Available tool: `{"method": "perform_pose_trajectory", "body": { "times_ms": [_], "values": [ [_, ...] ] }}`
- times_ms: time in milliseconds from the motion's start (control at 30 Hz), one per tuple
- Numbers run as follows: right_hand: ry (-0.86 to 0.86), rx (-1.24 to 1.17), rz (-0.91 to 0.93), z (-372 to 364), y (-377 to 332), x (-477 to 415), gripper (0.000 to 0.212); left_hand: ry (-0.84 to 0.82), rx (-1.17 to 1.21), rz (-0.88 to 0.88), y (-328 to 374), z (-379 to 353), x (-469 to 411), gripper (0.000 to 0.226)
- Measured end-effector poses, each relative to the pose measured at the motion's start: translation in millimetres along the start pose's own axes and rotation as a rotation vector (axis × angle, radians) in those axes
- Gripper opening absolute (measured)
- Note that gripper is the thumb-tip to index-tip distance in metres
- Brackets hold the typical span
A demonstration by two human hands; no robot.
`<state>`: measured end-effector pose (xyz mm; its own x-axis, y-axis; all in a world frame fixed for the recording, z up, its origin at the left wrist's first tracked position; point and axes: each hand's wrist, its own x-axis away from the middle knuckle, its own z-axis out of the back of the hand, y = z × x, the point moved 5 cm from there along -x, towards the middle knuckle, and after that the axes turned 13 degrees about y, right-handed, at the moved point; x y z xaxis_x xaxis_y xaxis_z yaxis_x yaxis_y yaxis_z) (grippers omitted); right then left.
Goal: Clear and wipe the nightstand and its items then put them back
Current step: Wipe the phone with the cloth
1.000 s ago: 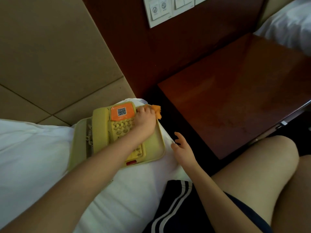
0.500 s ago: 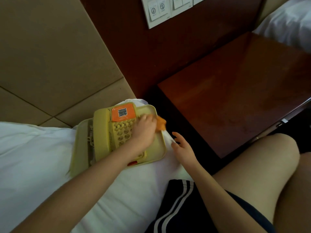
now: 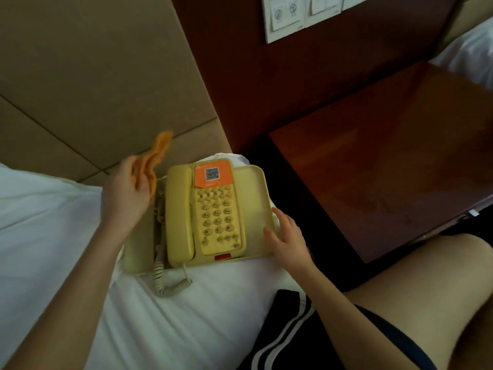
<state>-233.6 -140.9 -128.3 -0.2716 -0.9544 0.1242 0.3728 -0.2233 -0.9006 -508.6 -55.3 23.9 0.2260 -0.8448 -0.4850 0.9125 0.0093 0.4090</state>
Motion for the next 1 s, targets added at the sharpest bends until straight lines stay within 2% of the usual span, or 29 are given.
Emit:
{"method": "perform_pose_trajectory", "body": {
  "times_ms": [100,133,200,267,367,533,700,833,933,1000],
  "values": [
    [0.037,-0.034,-0.021,-8.5,-13.8,-8.4,0.060,-0.226,0.087,0.348,-60.2,-17.3,29.2,0.009],
    [0.040,-0.036,-0.020,-12.0,-18.2,-11.7,0.061,-0.276,0.114,0.412,-70.0,-23.2,41.0,0.008],
    [0.050,0.011,-0.014,-17.9,-25.6,-17.3,0.065,-0.303,0.129,0.418,-77.4,-32.7,56.1,0.021],
    [0.070,0.072,-0.020,-22.4,-30.3,-21.6,0.073,-0.275,0.137,0.395,-75.4,-37.1,61.7,0.023],
    [0.078,0.100,-0.044,-26.9,-33.6,-22.8,0.086,-0.276,0.147,0.459,-70.1,-40.6,65.2,0.031],
    [0.075,0.068,-0.118,-25.7,-32.3,-24.8,0.109,-0.237,0.234,0.470,-65.6,-43.0,68.4,0.024],
    [0.040,0.033,-0.113,-20.7,-28.6,-26.1,0.062,-0.246,0.311,0.434,-56.0,-45.9,68.2,0.024],
    [-0.004,-0.022,-0.101,-18.8,-25.2,-24.0,0.061,-0.245,0.326,0.403,-39.3,-54.3,69.9,0.024],
    [-0.035,-0.019,-0.146,-15.1,-16.1,-25.8,0.058,-0.258,0.433,0.375,-17.2,-65.7,71.9,0.026],
    [-0.032,-0.033,-0.184,-10.5,-9.3,-27.9,0.059,-0.285,0.420,0.329,-8.8,-72.2,73.3,0.019]
  ]
}}
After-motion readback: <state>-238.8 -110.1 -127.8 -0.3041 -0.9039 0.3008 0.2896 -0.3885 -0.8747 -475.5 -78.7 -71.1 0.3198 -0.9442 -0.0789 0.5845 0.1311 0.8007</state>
